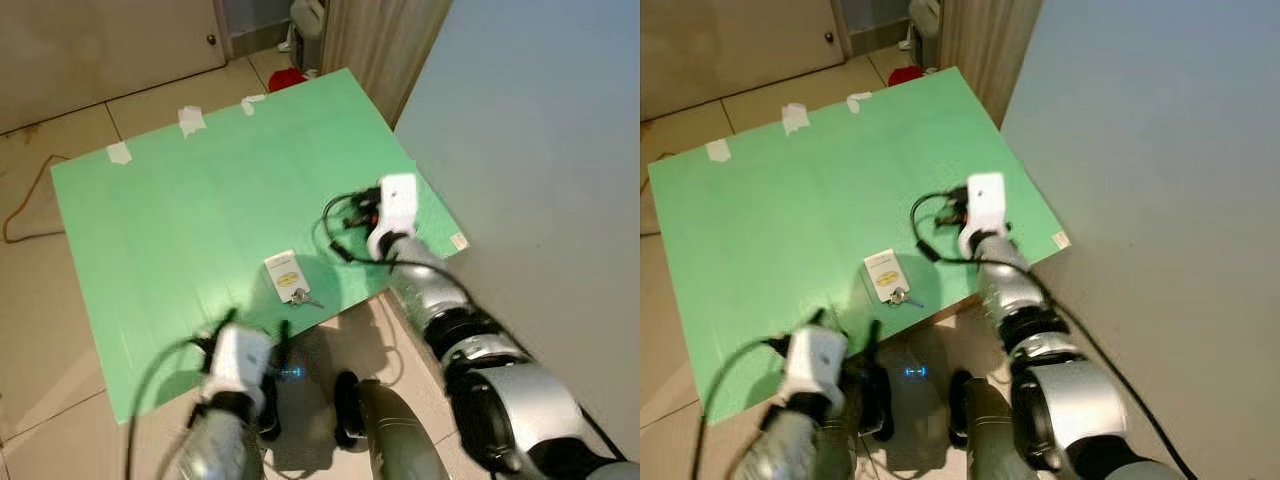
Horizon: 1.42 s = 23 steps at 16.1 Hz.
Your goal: Hang keys on a hook
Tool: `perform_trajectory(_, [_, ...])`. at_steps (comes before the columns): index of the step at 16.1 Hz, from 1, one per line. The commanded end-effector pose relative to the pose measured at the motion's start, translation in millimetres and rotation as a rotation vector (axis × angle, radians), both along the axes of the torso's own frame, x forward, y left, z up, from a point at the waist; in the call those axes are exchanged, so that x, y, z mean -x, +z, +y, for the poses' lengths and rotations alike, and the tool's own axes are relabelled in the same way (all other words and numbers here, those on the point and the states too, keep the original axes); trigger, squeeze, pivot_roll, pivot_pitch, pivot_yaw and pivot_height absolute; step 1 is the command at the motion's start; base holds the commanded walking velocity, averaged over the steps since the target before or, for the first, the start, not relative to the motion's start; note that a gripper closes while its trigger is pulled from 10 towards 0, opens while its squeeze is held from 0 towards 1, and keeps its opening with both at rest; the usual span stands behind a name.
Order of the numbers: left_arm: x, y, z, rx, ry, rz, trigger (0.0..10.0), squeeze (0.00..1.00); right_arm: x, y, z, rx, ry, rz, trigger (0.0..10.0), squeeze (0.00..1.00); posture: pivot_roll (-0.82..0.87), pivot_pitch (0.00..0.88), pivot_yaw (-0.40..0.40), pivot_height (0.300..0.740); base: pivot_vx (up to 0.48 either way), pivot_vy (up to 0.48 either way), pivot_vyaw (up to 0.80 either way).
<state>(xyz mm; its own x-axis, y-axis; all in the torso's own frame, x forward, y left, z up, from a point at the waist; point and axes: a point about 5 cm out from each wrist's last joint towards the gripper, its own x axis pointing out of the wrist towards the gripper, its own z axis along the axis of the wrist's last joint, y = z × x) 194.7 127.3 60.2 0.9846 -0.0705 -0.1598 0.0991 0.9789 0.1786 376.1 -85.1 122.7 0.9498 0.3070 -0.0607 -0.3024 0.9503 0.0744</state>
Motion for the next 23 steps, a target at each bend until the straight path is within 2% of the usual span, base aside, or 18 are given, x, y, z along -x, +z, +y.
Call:
perform_trajectory(1, [-1.8,0.5,13.2,0.030,0.067,0.018,10.0,0.00,-0.8,3.3,-11.6,0.018,-0.005,-0.030,0.0,0.00,0.03,0.253,-0.076,0.722,0.000,0.000,0.00])
perform_trajectory(2, [-5.0,1.7,16.4,0.033,0.080,0.014,10.0,0.00,-1.0,4.0,-15.0,0.027,-0.007,-0.038,0.0,0.00,0.02,0.246,-0.074,0.722,0.000,0.000,0.00])
perform_trajectory(3, [-17.9,8.3,25.0,0.035,0.099,-0.014,10.0,0.00,-0.2,5.7,-32.5,0.058,-0.031,-0.070,0.0,0.00,-0.01,0.178,-0.061,0.722,0.000,0.000,0.00])
perform_trajectory(6, [-43.9,27.3,38.7,0.019,0.103,-0.104,10.0,0.00,11.1,7.4,-72.5,0.121,-0.092,-0.141,0.0,0.00,-0.07,0.068,-0.020,0.722,0.000,0.000,0.00])
perform_trajectory(8, [-50.9,39.9,46.1,0.002,0.091,-0.167,10.0,0.00,30.0,-0.9,-90.1,0.133,-0.121,-0.169,0.0,0.00,-0.10,0.030,0.005,0.722,0.000,0.000,0.00])
perform_trajectory(9, [-51.6,42.0,47.4,-0.003,0.089,-0.175,10.0,0.00,33.4,-2.9,-92.2,0.132,-0.126,-0.168,0.0,0.00,-0.11,0.020,0.016,0.722,0.000,0.000,0.00])
perform_trajectory(10, [-55.0,56.6,44.7,-0.017,0.022,-0.222,10.0,0.00,61.5,-17.0,-102.9,0.148,-0.153,-0.174,0.0,0.00,-0.13,0.000,0.048,0.722,0.000,0.000,0.00])
perform_trajectory(13, [-60.6,75.5,47.2,-0.033,-0.023,-0.289,10.0,0.00,91.6,-24.3,-104.7,0.156,-0.185,-0.182,0.0,0.00,-0.15,0.000,0.083,0.722,0.000,0.000,0.00])
perform_trajectory(15, [-50.9,76.4,43.4,0.001,-0.045,-0.292,10.0,0.00,109.5,-26.2,-105.4,0.167,-0.213,-0.192,0.0,0.00,-0.17,0.000,0.098,0.722,0.000,0.000,0.00])
perform_trajectory(16, [-42.7,67.4,39.3,0.057,-0.042,-0.267,10.0,0.00,116.0,-32.4,-100.5,0.172,-0.210,-0.177,0.0,0.00,-0.17,0.000,0.102,0.722,0.000,0.000,0.00])
perform_trajectory(18, [-39.6,43.6,33.2,0.108,-0.002,-0.162,10.0,0.00,118.4,-40.9,-93.7,0.125,-0.261,-0.146,0.0,0.00,-0.18,0.000,0.122,0.722,0.000,0.000,0.00])
perform_trajectory(19, [-44.2,37.5,38.7,0.112,0.022,-0.136,10.0,0.00,116.2,-36.5,-90.6,0.112,-0.268,-0.152,0.0,0.00,-0.19,0.000,0.116,0.722,0.000,0.000,0.00])
perform_trajectory(23, [-53.0,38.1,40.4,0.070,-0.012,-0.133,10.0,0.00,109.9,-33.7,-89.9,0.133,-0.243,-0.154,0.0,0.00,-0.19,0.000,0.124,0.722,0.000,0.000,0.00])
